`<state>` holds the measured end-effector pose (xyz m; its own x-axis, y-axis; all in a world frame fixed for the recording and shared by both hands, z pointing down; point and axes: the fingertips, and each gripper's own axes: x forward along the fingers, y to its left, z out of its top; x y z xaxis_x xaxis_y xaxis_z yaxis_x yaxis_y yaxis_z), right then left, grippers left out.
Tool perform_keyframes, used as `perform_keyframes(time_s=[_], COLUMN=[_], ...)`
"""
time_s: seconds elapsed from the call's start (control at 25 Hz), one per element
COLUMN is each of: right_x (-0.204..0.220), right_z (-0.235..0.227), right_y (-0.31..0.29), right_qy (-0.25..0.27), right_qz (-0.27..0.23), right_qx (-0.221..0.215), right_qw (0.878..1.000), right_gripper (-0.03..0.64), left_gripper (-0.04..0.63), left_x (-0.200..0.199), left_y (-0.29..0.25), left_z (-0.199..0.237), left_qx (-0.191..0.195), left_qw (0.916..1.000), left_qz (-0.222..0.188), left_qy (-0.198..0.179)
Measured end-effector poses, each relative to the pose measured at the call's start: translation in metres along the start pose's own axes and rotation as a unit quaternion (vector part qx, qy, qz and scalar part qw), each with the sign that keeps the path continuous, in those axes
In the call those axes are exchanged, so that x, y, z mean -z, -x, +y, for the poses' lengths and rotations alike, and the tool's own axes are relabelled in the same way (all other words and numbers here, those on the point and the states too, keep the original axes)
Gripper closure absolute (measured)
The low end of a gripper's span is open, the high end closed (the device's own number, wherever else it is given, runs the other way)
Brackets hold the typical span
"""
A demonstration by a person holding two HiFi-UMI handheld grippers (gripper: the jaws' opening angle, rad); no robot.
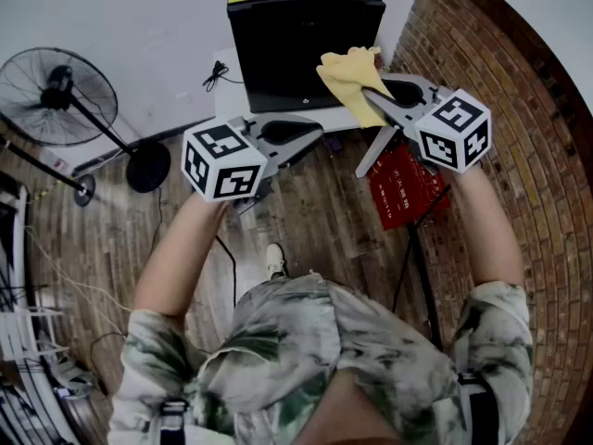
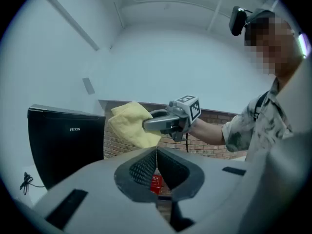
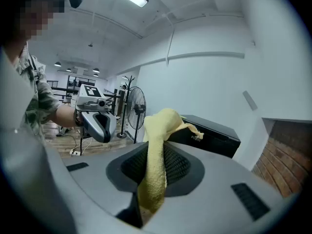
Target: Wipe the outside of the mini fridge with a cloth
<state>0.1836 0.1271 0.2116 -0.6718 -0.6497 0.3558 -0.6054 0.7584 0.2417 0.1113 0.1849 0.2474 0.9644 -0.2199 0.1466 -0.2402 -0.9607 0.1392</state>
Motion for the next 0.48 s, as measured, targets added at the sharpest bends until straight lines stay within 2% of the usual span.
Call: perform_keyframes(time_s=[0.32,0.48], right_x=[-0.021,-0.052], right_z=[-0.039,-0.064], right_y=[-0.070,-0.107], right_qy=[0.000,0.006], right_qz=[0.020,0.021], right_qx=[-0.003,-0.007], right_qw=[1.000,1.000], right_gripper=[0.531,0.528], left_gripper=[0.568,0.566], left_x=[-0.009,-0.017], left_y=[0.000,0.005], left_z=[0.062,0.090], left_qx=[0.019,0.031], left_qw=[0.9997,0.9994], left_qz=[0.009,0.009], left_qy=[0.010,0.010])
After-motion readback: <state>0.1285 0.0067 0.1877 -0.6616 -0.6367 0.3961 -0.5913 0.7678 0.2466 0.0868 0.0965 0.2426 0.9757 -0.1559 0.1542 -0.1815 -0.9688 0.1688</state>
